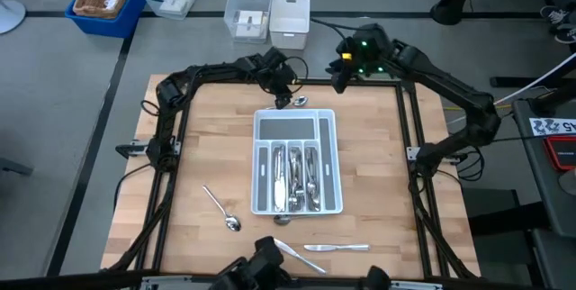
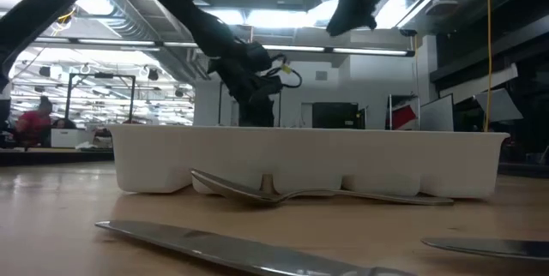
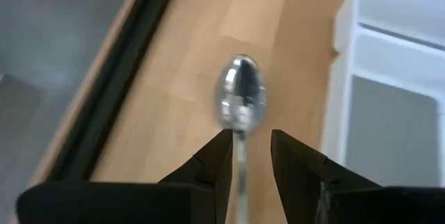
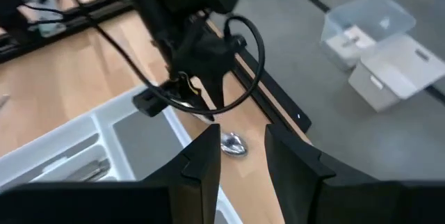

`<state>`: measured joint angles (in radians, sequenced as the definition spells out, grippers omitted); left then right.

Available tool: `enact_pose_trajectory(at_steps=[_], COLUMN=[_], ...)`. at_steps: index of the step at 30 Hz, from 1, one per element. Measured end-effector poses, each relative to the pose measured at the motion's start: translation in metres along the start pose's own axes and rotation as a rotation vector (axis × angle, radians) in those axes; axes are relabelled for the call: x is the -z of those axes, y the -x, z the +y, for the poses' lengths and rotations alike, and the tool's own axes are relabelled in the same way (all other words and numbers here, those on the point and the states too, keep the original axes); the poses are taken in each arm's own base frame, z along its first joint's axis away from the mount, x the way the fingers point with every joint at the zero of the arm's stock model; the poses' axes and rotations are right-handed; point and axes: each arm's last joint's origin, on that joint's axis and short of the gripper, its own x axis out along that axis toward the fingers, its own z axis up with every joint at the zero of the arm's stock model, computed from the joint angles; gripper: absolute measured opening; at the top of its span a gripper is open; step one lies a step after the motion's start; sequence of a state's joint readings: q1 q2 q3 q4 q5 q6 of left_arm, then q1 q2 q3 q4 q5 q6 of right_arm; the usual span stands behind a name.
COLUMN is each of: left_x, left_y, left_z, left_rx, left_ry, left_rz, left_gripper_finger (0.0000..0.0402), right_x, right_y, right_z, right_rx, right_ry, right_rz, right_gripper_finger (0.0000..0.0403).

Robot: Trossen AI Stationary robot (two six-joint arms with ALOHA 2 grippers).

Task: Sort silverware
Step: Put the silver spoon into the white cutlery tray

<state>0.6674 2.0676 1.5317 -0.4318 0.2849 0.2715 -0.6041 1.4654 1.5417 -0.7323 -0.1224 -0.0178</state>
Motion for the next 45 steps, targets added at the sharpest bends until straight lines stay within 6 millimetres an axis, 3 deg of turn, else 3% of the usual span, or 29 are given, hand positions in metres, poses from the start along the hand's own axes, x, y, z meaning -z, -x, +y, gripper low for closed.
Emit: enact_pose_trajectory(at_steps=[5, 11, 23, 32, 37, 45], left_x=[0.002, 0.012, 0.019, 0.02, 0.032, 0.041], left_y=[-0.008, -0.02, -0.049, -0.049, -0.045, -0.04], left_z=[0.002, -0.001, -0.005, -0.006, -0.005, 0.007], left_rx=[-0.003, 0.032, 0.047, 0.02, -0.046, -0.043], left_ry=[-0.017, -0.027, -0.077, -0.095, -0.133, -0.11], left_rz=[0.02, 0.09, 0.095, 0.122, 0.284, 0.335], left_gripper_finger=[0.0088, 0.0088, 0.0088, 0.0081, 0.0066, 0.0026], right_x=[0.004, 0.007, 0.005, 0.005, 0.005, 0.006], right_y=[-0.025, -0.039, -0.039, -0.039, -0.039, -0.039], right_z=[-0.007, -0.009, -0.009, -0.009, -0.008, -0.008], right_rx=[0.006, 0.0, -0.002, -0.003, -0.006, -0.022], right_ry=[-0.022, -0.005, -0.003, 0.0, 0.0, -0.001], right_rz=[0.056, 0.087, 0.07, 0.072, 0.075, 0.08], right_gripper_finger=[0.0115, 0.0115, 0.0115, 0.0115, 0.0115, 0.0115])
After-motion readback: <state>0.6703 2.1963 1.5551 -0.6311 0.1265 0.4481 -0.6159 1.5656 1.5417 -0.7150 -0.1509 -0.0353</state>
